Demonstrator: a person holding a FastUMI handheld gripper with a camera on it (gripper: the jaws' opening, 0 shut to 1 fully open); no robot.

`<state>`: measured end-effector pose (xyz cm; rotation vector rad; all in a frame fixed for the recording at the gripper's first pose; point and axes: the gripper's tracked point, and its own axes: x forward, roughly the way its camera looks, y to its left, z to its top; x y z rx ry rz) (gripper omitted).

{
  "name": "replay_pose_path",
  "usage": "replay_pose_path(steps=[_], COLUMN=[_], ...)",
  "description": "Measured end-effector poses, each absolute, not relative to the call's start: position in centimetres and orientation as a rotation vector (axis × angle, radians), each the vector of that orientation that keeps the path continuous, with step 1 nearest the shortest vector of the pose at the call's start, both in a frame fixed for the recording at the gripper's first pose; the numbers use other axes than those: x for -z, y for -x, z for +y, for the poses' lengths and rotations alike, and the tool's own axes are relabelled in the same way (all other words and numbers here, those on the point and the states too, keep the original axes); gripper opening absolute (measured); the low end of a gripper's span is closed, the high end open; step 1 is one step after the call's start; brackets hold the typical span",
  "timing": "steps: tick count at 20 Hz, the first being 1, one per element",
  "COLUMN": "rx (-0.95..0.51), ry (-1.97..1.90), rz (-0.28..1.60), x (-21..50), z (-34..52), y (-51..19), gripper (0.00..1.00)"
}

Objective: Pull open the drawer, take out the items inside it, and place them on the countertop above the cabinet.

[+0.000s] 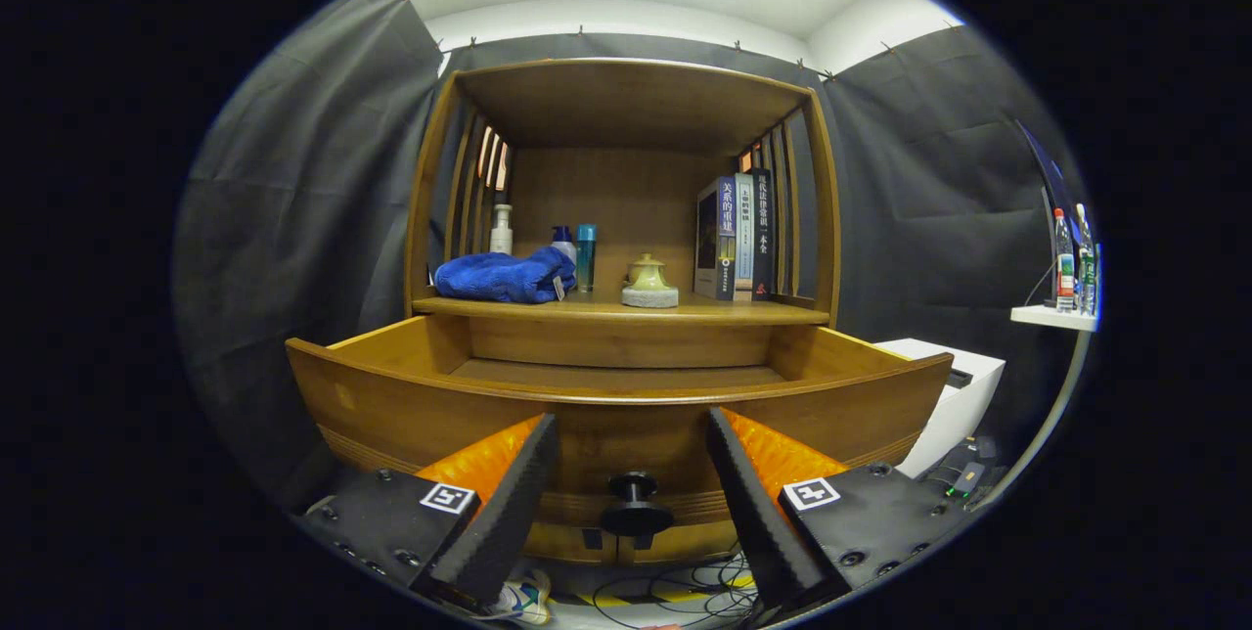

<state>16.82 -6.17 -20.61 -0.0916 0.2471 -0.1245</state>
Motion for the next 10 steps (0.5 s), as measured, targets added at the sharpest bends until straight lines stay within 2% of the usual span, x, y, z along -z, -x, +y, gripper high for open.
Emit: replay_pose_path(steps=[10], rx=[0.101], ry=[0.076], rz=[0.290], x=[20.7], z=[-6.2], y=[-20.3], gripper=[0.97])
